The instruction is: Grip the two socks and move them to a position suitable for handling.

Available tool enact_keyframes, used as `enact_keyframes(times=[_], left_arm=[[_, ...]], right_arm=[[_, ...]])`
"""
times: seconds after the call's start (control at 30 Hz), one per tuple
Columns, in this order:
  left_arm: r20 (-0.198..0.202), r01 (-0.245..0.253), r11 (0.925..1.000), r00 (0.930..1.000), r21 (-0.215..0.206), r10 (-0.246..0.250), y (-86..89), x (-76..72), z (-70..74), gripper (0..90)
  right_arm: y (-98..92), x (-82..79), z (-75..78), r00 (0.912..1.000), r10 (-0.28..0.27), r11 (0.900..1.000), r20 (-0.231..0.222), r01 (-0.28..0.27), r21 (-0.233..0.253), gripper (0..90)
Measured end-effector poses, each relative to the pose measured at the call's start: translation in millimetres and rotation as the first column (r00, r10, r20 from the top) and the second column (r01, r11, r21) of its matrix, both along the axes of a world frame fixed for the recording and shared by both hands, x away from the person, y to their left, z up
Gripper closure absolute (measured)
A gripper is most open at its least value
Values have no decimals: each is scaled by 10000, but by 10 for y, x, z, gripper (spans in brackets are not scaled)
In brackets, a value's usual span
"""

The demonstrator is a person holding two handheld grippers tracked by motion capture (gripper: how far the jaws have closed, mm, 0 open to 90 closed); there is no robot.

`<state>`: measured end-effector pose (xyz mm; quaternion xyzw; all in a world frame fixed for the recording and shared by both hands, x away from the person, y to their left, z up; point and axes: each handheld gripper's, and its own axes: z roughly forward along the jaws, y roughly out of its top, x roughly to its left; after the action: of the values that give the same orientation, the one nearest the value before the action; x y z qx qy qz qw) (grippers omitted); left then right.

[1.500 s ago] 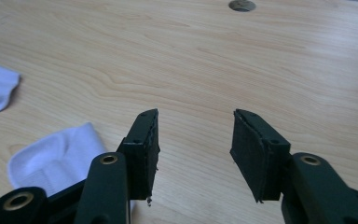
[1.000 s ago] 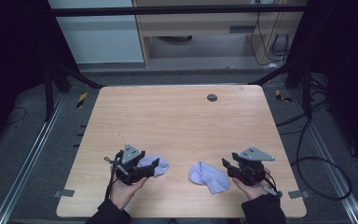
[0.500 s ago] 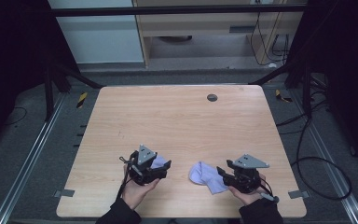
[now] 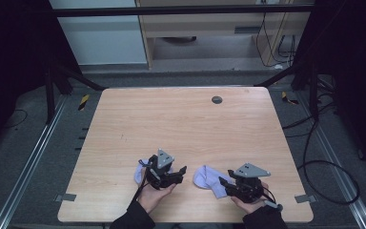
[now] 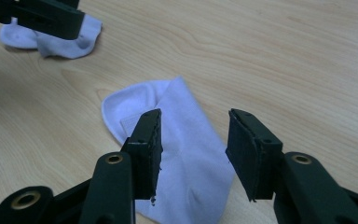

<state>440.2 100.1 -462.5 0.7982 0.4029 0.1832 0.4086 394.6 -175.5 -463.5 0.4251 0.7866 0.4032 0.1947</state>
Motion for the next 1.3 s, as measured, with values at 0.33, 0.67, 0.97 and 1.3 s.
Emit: enact_keyframes(times=[0.33,0.67,0.97,1.3], left_arm=[[-371,332,9994,9988,110,-328,-239,27,-166,419],[-578,533,9978,9970,384,-511,-361,29,-277,448],[-828,685,9961,9945,563,-637,-429,27,-359,501],[-852,633,9953,9947,738,-570,-466,9,-376,652]], right_arm=[[28,-41,-94,9990,204,9997,-392,-209,-119,580],[113,-55,-181,9948,596,9976,-824,-623,-308,596],[177,-51,-275,9879,919,9937,-1246,-990,-517,607],[222,-34,-324,9822,1028,9907,-1573,-1152,-721,668]])
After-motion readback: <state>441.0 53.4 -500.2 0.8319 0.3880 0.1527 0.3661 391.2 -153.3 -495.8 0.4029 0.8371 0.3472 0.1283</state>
